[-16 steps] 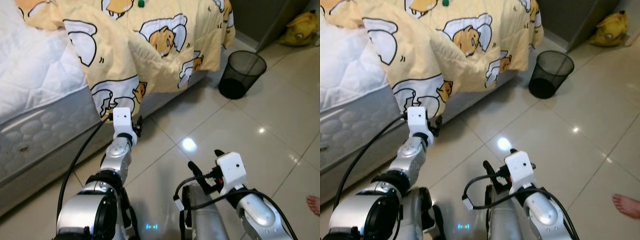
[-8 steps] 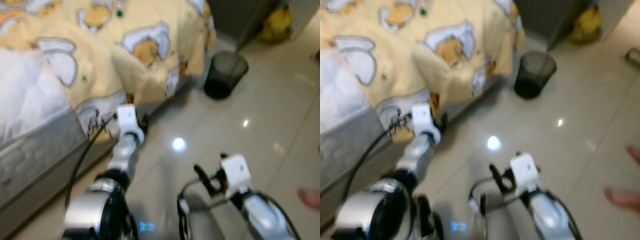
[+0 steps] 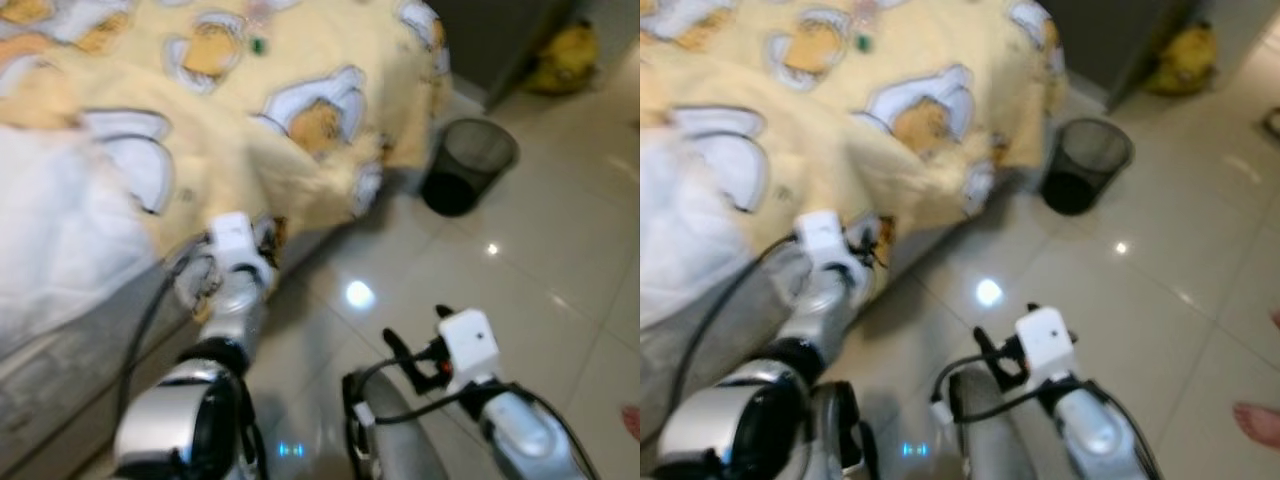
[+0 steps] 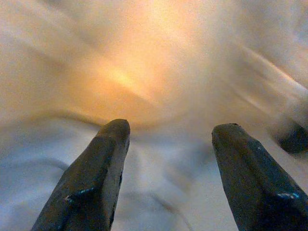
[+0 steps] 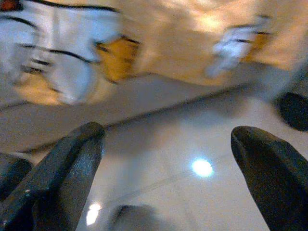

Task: Clean up the room

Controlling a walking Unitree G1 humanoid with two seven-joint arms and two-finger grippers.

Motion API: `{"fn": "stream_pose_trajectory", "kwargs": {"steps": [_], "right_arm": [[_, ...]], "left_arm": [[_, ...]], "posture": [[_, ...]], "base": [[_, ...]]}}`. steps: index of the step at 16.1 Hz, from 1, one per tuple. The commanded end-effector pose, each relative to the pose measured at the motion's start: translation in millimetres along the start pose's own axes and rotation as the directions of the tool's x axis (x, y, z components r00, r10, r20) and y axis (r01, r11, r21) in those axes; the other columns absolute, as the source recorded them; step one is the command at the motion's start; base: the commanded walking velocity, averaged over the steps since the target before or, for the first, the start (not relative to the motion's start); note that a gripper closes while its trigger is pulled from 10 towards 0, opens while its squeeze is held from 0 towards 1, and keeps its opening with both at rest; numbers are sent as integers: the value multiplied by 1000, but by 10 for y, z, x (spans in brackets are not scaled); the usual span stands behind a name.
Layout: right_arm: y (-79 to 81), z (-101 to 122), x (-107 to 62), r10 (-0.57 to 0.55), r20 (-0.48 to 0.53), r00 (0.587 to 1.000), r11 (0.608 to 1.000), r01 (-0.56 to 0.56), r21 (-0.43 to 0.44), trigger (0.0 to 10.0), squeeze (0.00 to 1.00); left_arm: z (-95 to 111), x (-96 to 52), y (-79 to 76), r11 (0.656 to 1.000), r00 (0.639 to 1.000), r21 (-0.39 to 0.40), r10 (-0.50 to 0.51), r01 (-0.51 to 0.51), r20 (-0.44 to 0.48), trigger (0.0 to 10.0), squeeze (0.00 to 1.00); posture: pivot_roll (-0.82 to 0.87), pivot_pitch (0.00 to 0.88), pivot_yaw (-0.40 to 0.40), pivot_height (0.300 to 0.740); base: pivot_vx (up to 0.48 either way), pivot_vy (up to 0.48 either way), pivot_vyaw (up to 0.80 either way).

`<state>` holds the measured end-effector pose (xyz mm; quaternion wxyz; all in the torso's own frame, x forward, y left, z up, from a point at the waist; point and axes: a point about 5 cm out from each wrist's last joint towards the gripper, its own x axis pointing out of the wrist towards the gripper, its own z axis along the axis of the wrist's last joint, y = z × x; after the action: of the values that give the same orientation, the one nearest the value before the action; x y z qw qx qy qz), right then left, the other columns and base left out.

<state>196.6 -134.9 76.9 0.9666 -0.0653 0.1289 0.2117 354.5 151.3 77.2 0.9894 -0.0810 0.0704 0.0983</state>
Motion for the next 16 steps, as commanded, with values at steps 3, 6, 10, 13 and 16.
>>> {"fn": "stream_pose_trajectory", "kwargs": {"steps": [3,6,10,13,16], "right_arm": [[-66,27,-66,-18,12,1000,1000,18,-5,10000,0],[-45,-2,-85,-13,3,1000,1000,13,-1,10000,0],[-45,-26,-72,-4,-6,1000,1000,4,-2,10000,0],[-40,-42,-54,5,-9,1000,1000,-5,-2,10000,0],[-34,-35,-33,12,-8,1000,1000,-12,-4,10000,0]], "left_arm": [[601,-27,-177,995,924,100,-34,-5,381,10000,0],[464,-182,-118,995,927,102,-50,13,372,10000,0],[100,-374,134,980,969,183,33,-79,243,10000,0],[-121,-292,261,977,995,200,66,-80,74,10000,0],[-171,-205,178,986,998,156,67,-66,-6,10000,0]], "posture": [[-367,227,-25,630],[-359,227,-22,630],[-341,213,-23,630],[-329,198,-27,630],[-335,200,-31,630]], "base": [[160,0,0],[0,0,0],[0,0,0],[0,0,0],[0,0,0]]}}
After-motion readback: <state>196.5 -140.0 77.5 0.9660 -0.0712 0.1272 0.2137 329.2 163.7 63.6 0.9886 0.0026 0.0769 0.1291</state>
